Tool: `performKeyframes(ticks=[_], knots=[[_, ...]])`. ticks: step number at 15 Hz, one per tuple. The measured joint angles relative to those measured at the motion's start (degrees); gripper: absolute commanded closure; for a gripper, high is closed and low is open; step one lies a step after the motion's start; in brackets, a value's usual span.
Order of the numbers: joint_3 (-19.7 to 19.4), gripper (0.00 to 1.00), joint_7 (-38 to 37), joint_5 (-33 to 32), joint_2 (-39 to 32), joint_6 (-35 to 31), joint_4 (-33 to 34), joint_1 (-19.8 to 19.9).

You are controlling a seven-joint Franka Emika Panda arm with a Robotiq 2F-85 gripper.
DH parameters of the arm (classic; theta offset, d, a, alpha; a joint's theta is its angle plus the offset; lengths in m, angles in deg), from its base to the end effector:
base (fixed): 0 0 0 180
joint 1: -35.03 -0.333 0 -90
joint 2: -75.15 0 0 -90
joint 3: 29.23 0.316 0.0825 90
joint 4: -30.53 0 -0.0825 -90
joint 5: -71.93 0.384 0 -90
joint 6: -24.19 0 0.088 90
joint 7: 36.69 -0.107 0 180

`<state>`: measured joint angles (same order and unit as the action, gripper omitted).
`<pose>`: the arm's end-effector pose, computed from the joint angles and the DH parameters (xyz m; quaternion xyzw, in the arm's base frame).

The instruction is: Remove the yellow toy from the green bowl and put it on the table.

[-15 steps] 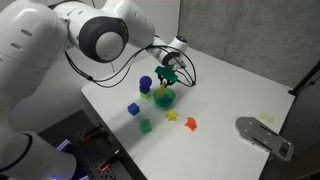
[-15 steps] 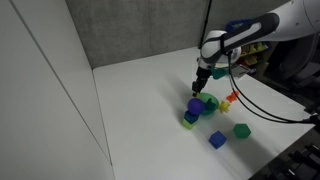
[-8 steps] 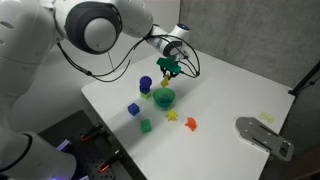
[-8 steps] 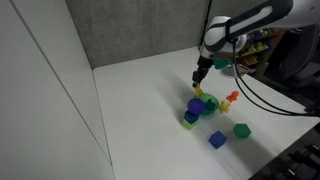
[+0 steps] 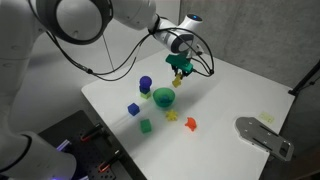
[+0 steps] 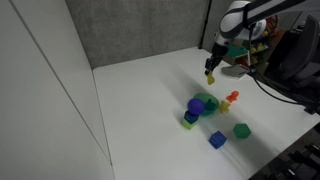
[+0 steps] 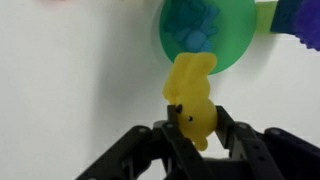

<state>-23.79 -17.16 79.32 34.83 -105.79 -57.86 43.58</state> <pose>0.7079 -0.0455 0.2419 -0.9926 -0.0903 -0.0274 0.0765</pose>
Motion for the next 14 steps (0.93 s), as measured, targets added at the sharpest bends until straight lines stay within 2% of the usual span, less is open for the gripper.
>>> performKeyframes(ticks=[5,12,13,14], knots=[[-3.61,0.84,0.0,-0.11,0.25,-3.16,-3.28,2.77],[-6.72,0.84,1.45,-1.84,2.28,-2.71,-11.97,6.08],[-7.13,0.38,1.54,-2.57,2.9,-2.56,-13.42,6.25],[-7.48,0.33,1.64,-3.23,3.43,-2.42,-14.72,6.36]])
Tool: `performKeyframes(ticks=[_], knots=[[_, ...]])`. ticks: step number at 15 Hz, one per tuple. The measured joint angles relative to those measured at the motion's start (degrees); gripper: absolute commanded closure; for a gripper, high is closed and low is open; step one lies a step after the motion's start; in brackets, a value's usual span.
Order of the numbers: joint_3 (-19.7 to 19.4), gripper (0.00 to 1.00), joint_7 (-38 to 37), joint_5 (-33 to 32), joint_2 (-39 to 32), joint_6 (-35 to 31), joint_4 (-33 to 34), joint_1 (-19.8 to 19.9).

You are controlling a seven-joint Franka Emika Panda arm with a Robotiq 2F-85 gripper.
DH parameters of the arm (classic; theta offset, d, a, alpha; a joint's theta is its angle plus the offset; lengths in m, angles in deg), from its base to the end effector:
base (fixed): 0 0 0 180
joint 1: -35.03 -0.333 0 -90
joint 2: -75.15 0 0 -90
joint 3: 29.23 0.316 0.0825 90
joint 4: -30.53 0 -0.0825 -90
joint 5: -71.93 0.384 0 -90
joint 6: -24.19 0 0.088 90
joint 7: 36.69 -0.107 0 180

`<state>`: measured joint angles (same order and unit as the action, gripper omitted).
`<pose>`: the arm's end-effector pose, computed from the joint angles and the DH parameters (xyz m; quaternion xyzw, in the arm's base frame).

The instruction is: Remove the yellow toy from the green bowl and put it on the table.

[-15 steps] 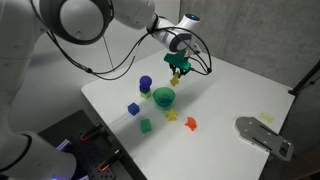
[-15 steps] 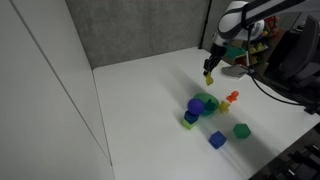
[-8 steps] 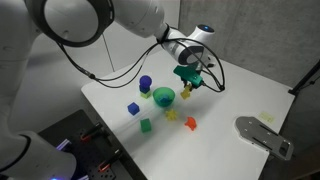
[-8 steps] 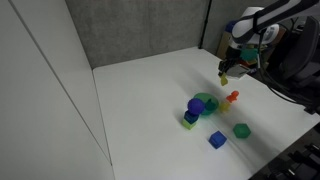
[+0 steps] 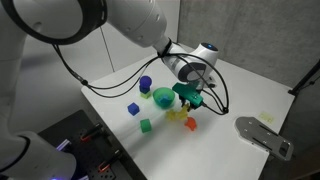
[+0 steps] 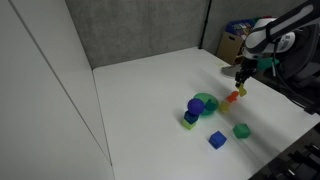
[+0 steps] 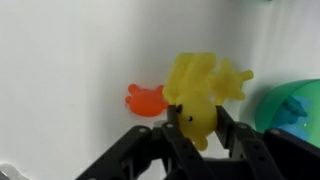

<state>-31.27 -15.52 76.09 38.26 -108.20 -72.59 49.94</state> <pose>0.6118 -0.1837 0.1775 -0.9976 -0.0134 0.0578 0.0350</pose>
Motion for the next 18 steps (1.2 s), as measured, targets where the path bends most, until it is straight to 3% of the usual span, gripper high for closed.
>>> performKeyframes(ticks=[4,5,12,18], knots=[[-0.77,0.03,0.35,-1.79,1.92,0.5,-3.45,0.1],[-0.78,0.0,0.51,-1.9,2.49,0.66,-3.97,0.1],[-0.7,0.0,1.37,-1.91,8.68,5.09,-4.91,-0.25],[-0.73,0.0,0.36,-2.27,13.47,12.36,-4.09,-2.77]])
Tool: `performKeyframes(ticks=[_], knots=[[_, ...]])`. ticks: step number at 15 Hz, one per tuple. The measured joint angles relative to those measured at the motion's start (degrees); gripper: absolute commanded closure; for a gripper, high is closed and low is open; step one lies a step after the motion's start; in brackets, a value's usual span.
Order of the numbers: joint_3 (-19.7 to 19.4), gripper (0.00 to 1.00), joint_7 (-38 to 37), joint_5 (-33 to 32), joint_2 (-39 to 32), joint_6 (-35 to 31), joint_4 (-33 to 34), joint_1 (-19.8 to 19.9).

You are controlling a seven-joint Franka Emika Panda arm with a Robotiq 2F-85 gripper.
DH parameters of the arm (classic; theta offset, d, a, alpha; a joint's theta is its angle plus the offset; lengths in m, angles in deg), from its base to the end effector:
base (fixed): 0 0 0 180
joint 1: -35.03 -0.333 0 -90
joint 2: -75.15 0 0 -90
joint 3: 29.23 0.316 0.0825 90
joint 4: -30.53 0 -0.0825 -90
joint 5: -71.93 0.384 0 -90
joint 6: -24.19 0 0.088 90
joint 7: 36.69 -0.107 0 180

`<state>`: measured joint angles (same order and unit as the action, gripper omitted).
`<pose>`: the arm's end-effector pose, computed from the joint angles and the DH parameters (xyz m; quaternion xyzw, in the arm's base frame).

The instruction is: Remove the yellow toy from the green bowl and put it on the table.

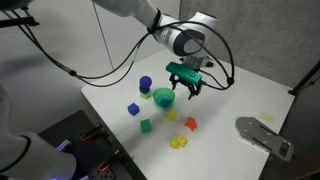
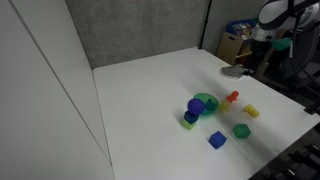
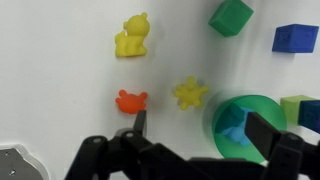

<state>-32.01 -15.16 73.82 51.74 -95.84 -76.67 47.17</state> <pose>0.5935 -0.1550 0.2818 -0.9946 -0.0490 0.0861 0.0322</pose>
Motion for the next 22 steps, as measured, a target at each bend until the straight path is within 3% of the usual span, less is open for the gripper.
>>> performKeyframes(ticks=[9,17,22], knots=[[-0.03,0.0,-9.58,-3.84,10.75,6.06,-3.4,-6.4],[0.5,0.0,-10.14,-3.86,27.33,8.08,-15.32,-9.1],[1.44,0.0,-12.72,-3.66,37.54,13.76,-16.5,-10.38]])
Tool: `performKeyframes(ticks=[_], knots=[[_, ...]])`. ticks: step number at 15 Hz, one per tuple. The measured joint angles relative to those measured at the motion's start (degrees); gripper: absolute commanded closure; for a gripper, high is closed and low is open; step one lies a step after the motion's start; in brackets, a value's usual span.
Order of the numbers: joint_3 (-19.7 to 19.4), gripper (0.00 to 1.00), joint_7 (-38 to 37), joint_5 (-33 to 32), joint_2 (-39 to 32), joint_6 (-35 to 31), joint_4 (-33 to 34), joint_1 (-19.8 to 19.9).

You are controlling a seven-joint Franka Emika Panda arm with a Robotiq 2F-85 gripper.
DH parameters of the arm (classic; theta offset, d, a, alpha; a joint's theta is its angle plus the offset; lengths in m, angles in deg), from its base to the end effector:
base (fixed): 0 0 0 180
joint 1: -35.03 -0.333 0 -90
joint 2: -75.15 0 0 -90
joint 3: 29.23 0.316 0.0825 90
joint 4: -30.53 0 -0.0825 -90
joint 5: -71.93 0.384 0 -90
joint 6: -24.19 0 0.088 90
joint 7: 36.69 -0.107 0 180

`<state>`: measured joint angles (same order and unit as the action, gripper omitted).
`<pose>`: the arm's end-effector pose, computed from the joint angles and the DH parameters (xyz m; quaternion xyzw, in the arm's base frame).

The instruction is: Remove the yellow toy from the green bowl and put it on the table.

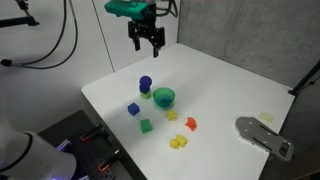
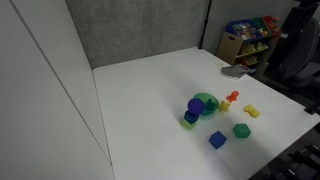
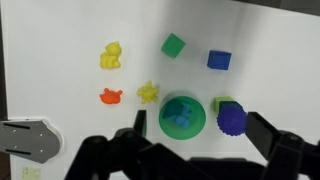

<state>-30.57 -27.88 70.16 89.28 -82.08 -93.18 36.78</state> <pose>0.4732 -0.0286 0.4967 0.9980 0.0551 -0.0300 0.0088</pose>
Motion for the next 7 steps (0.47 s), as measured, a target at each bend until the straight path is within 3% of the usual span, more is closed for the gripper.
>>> performKeyframes(ticks=[4,7], knots=[[0.93,0.0,-3.06,0.01,5.6,2.44,0.03,-0.91],[0.99,0.0,-3.14,0.01,5.85,2.52,-0.07,-1.06]])
